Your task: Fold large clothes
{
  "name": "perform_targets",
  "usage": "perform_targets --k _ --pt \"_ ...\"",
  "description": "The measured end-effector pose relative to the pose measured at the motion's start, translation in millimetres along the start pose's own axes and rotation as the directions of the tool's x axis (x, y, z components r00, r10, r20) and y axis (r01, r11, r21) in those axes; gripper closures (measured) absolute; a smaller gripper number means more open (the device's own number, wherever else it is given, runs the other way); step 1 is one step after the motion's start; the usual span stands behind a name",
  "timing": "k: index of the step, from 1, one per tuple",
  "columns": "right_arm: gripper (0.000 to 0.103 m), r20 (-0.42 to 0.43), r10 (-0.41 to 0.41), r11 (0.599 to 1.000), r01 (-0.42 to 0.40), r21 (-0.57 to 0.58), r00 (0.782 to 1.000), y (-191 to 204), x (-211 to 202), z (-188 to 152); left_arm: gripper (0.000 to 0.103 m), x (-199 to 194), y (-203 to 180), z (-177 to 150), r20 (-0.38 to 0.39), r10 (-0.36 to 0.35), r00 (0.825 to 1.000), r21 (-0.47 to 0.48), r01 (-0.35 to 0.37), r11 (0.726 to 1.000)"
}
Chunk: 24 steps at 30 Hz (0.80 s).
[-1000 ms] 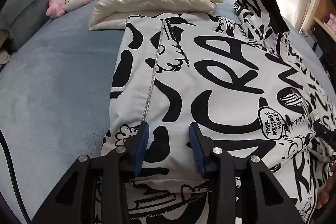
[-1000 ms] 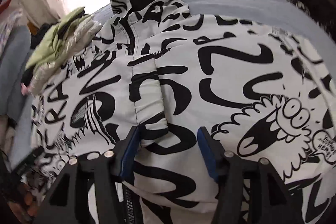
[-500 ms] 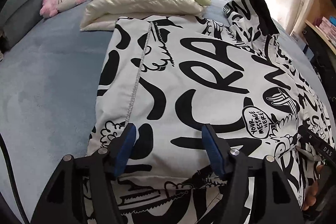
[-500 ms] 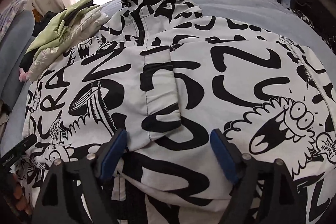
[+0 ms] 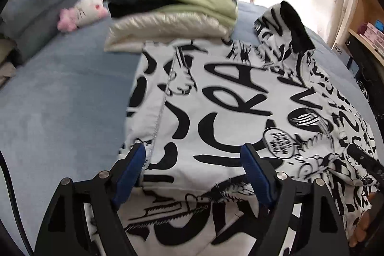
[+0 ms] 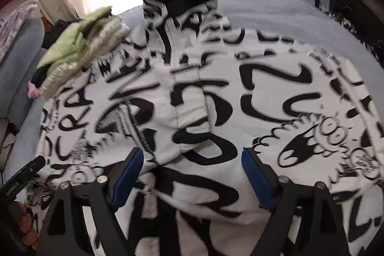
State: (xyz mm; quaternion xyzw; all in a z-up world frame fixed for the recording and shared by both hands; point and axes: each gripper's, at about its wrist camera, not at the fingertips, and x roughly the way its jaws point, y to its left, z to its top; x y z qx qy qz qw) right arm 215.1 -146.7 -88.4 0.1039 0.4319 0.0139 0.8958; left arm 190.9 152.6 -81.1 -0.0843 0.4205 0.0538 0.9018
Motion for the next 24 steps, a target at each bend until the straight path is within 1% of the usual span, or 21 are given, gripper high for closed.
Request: perform_targets --k 6,9,11,16,19,24 --pt "0.019 0.113 0.017 0.999 -0.014 -0.029 0.993 16 -67 -5 0.023 -57 0 -3 0.042 -0.042 0.998 -0.023 0.043 0.999" --pt "0.019 0.158 0.030 0.999 -0.025 -0.036 0.987 23 -101 -15 0.023 -88 -1 -11 0.063 -0.053 0.997 -0.011 0.054 0.998" --pt "0.019 0.178 0.037 0.999 -0.032 -0.033 0.983 28 -124 -25 0.023 -106 -2 -18 0.074 -0.048 0.996 0.000 0.048 0.999" --pt "0.019 0.189 0.031 1.000 -0.030 -0.004 0.982 33 -162 -52 0.023 -148 -2 -42 0.087 -0.060 0.994 0.020 0.058 0.998" --pt "0.019 0.187 0.026 1.000 -0.029 0.013 0.982 31 -181 -72 0.023 -170 -2 -61 0.093 -0.036 0.995 0.054 0.031 0.998" --pt "0.019 0.187 0.012 1.000 -0.016 0.019 0.982 21 -206 -99 0.023 -191 2 -87 0.097 -0.019 0.995 0.083 0.011 0.997"
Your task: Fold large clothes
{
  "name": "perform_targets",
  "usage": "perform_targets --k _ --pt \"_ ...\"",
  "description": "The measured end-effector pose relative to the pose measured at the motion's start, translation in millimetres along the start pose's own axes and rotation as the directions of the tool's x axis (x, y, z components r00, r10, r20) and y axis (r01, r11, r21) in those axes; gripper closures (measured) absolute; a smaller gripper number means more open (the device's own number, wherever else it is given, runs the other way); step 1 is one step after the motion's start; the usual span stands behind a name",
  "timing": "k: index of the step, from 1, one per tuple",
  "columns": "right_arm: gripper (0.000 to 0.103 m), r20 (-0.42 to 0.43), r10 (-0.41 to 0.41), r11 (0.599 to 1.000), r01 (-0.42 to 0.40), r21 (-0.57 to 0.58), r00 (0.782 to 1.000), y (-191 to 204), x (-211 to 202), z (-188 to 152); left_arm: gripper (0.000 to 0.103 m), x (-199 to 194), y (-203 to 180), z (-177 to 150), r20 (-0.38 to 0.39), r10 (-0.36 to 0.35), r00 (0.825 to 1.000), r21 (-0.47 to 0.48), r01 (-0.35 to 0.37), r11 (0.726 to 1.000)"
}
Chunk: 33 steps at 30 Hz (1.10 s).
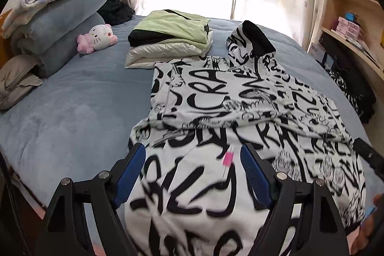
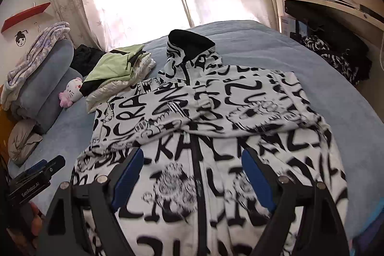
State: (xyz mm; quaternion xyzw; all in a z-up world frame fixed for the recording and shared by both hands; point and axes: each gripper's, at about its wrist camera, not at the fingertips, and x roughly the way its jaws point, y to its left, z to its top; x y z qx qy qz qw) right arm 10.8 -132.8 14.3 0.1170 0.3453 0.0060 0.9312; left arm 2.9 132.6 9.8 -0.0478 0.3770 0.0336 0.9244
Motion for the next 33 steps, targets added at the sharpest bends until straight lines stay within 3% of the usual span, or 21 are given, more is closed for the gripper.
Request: perform_targets --k 12,18,28,33 --pt "0.019 -0.007 -0.098 0.995 0.098 0.000 0.995 -42 -44 -38 0.023 -11 35 -39 -0.078 0.017 0.997 -0.028 -0.019 0.999" --pt "0.019 -0.045 -0.080 0.996 0.081 0.025 0.996 -63 -49 -43 0.023 -8 62 -57 -0.138 -0.013 0.990 -0.083 0.001 0.997" --pt "0.019 -0.151 -0.082 0.996 0.087 0.023 0.985 -93 -52 -63 0.023 16 86 -86 -0.248 -0.165 0.954 -0.183 0.121 0.976" --pt "0.019 -0.187 -0.107 0.989 0.124 0.086 0.977 -128 -59 -77 0.023 28 85 -93 -0.284 -0.208 0.936 -0.211 0.150 0.966"
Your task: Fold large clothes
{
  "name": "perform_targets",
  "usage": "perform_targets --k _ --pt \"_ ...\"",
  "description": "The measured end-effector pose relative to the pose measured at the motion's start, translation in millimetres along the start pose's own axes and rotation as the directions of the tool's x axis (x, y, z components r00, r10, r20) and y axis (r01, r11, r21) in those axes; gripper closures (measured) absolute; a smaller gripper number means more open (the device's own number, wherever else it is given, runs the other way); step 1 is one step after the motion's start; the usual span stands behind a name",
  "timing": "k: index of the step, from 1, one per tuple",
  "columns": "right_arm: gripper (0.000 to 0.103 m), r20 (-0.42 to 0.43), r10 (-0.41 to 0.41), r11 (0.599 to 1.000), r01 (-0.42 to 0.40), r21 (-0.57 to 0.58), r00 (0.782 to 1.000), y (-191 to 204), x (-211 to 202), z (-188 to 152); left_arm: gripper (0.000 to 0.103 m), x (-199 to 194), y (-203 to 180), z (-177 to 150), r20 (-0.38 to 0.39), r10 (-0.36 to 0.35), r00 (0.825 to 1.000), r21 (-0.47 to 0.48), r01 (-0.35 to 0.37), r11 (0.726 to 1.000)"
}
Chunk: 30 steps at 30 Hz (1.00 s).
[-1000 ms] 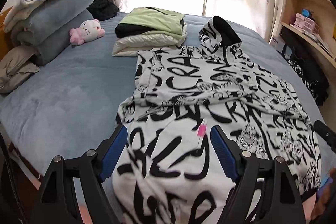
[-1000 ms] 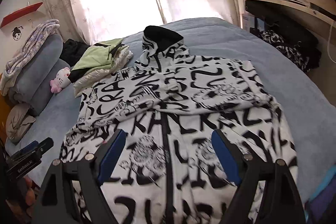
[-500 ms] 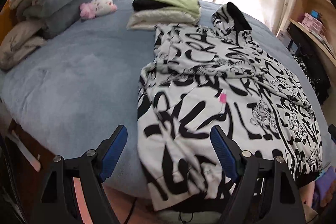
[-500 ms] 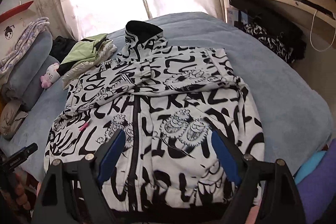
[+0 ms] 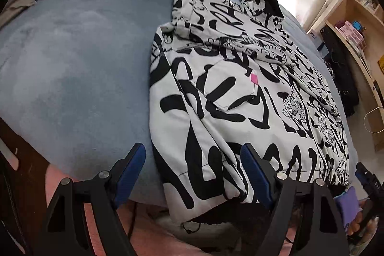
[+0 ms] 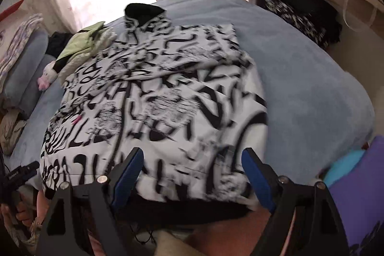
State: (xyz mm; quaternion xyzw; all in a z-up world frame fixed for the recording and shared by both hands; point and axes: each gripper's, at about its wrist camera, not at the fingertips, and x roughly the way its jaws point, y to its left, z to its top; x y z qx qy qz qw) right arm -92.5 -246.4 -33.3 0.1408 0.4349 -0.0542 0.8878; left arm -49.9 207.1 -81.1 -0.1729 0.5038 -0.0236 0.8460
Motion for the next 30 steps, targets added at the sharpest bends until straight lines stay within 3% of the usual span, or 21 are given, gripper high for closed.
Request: perform_targets --k 7,12,17,22,24,26,30 --pt "0.019 -0.005 0.012 0.988 -0.011 0.157 1.000 -61 -4 -3 0.023 17 4 -4 -0.053 -0.014 0.999 -0.012 0.014 1.000" --pt "0.029 -0.070 0.110 0.970 -0.092 0.225 0.991 -78 18 -9 0.022 24 3 -5 -0.062 -0.017 0.998 -0.007 0.016 1.000" --pt "0.037 -0.161 0.244 0.938 -0.190 0.290 0.956 -77 53 -28 0.018 31 5 -6 -0.072 -0.035 0.997 -0.023 0.033 0.999" --pt "0.050 -0.138 0.328 0.918 -0.280 0.282 0.935 -71 54 -31 0.016 36 0 -7 -0.067 -0.031 0.997 -0.007 0.030 1.000" --pt "0.060 -0.105 0.398 0.891 -0.357 0.280 0.911 -70 50 -30 0.017 35 -3 -9 -0.052 -0.046 0.998 -0.002 0.046 0.999" --pt "0.060 -0.081 0.450 0.866 -0.412 0.283 0.889 -68 50 -28 0.020 34 -6 -11 -0.043 -0.044 0.998 0.008 0.044 0.999" --pt "0.060 -0.113 0.471 0.861 -0.428 0.276 0.875 -61 65 -28 0.021 36 -7 -11 -0.044 -0.044 0.998 0.008 0.045 0.999"
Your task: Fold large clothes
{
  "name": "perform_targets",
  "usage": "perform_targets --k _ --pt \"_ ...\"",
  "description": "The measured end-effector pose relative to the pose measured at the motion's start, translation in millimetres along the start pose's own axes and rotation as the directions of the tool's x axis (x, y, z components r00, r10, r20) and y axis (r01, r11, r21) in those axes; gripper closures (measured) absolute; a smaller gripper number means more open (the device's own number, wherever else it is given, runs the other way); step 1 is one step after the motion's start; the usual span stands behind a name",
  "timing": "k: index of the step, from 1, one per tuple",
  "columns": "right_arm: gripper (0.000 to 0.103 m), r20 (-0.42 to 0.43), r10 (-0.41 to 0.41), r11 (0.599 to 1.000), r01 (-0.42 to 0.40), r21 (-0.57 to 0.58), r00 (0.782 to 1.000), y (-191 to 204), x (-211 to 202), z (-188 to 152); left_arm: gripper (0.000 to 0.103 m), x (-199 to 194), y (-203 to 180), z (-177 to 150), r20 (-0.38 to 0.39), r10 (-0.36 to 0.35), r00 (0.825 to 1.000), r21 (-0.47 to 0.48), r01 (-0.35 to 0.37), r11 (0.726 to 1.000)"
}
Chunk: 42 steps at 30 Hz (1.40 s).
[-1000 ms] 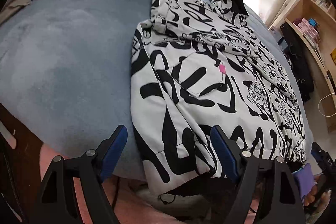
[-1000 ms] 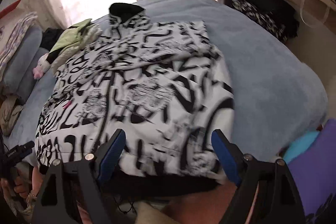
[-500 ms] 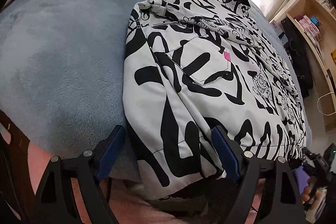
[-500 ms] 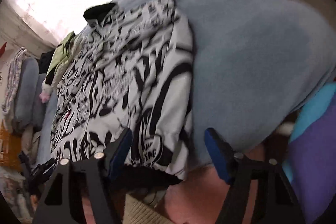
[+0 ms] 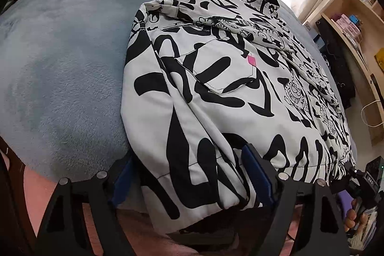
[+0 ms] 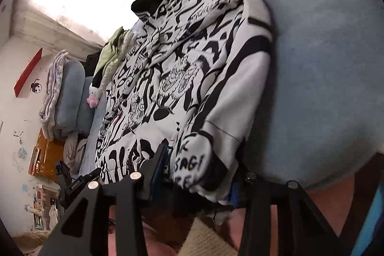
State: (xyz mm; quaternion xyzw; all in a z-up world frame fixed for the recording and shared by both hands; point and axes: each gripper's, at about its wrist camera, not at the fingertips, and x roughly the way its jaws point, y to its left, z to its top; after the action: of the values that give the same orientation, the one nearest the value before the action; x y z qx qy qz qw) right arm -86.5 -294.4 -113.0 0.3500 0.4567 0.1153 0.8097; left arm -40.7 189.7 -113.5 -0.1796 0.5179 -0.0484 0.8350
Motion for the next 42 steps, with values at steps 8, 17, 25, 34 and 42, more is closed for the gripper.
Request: perform_targets --k 8,17,25,34,42 --pt "0.062 -0.013 0.033 0.999 -0.033 0.032 0.999 -3 17 7 0.052 1 -11 5 0.007 0.024 1.000 0.005 -0.024 1.000" --pt "0.080 0.088 -0.022 0.994 0.031 -0.103 0.996 34 -3 8 0.094 -18 -12 13 0.026 -0.001 1.000 -0.094 0.004 0.996" --pt "0.083 0.187 0.026 0.977 0.014 -0.211 0.982 82 -45 9 0.097 -76 -25 12 0.115 -0.061 0.992 -0.067 0.069 0.995" --pt "0.083 0.232 0.083 0.970 -0.026 -0.241 0.969 96 -92 9 0.097 -127 -20 26 0.163 -0.175 0.971 -0.094 0.192 0.977" --pt "0.083 0.271 0.130 0.981 -0.085 -0.172 0.954 91 -92 53 0.097 -128 -31 90 0.233 -0.213 0.949 -0.123 0.246 0.962"
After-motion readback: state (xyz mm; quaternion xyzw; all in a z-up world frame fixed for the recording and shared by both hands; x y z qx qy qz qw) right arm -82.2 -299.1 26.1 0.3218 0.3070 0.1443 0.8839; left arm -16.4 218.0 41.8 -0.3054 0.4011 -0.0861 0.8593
